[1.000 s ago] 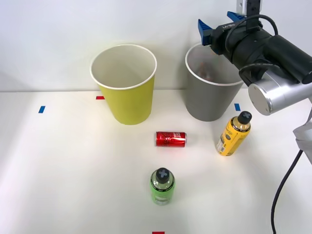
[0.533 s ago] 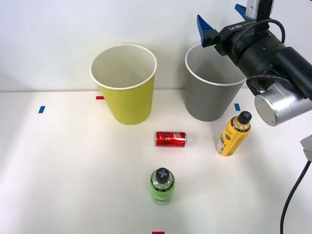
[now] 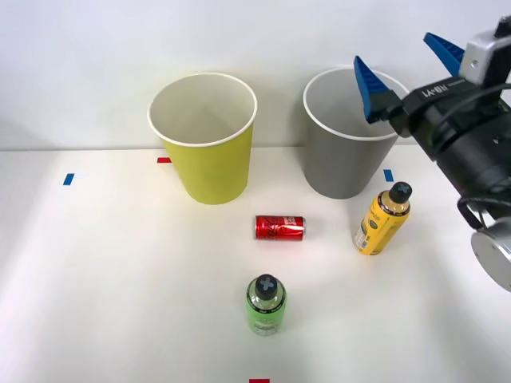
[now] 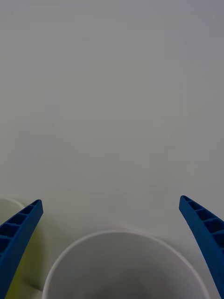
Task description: Put cans in the gray bin, plastic bottles in the light green bin
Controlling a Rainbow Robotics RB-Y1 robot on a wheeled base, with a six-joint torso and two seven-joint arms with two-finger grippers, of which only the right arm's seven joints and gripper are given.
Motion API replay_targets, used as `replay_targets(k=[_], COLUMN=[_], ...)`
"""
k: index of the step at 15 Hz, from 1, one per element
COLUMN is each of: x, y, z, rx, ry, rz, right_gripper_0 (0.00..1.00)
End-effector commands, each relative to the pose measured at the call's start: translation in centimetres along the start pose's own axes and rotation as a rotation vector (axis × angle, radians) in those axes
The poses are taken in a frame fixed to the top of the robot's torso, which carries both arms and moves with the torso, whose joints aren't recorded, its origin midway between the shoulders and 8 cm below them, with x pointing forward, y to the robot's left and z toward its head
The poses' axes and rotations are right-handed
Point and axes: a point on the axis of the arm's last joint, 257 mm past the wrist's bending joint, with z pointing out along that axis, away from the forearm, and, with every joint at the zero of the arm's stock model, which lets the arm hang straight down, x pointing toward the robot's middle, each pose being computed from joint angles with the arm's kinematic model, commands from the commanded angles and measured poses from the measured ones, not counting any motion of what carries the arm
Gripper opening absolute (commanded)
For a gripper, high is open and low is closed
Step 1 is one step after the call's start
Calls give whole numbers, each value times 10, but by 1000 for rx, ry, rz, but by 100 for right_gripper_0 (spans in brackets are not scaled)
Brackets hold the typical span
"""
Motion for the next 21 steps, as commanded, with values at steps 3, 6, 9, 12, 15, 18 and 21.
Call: replay_targets(k=[3, 6, 9, 12, 15, 18, 21], x=[-2, 5, 14, 26, 48, 77, 107], y=[-19, -27, -40, -52, -61, -68, -72], z=[-78, -119, -149, -178, -207, -234, -252], rx=[72, 142, 233, 314, 412, 515, 615], ry=[-20, 8, -7, 10, 60, 105, 106], rz=[35, 58, 82, 105, 154, 218, 271], right_gripper_0=[100, 100, 100, 100, 100, 100, 100])
